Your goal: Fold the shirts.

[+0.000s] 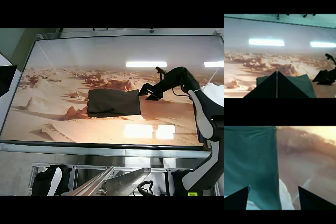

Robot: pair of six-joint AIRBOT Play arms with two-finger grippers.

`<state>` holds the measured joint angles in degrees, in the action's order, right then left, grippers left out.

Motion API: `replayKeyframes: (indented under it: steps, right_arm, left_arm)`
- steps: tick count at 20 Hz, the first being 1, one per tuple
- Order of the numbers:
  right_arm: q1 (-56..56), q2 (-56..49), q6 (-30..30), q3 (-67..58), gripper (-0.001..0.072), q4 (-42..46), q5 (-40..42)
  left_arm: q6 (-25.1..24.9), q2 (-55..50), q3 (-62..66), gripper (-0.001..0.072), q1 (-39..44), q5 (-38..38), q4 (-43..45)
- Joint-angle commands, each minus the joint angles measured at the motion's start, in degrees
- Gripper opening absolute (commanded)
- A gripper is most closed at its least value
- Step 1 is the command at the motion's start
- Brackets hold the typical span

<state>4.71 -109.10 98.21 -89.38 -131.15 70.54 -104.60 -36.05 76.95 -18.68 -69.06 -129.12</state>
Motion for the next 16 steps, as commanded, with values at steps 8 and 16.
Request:
replayKeyframes:
  steps: [8,16]
  right_arm:
    - [7.0,-5.3,2.4,0.1,0.0388,-6.5,-4.7]
    - [6.3,0.2,0.7,-8.1,0.0025,-7.0,-1.2]
  left_arm:
    - [0.7,-0.1,0.0,0.0015,-0.1,-0.1,0.0]
    - [0.6,-0.1,0.0,0.0015,-0.1,-0.2,0.1]
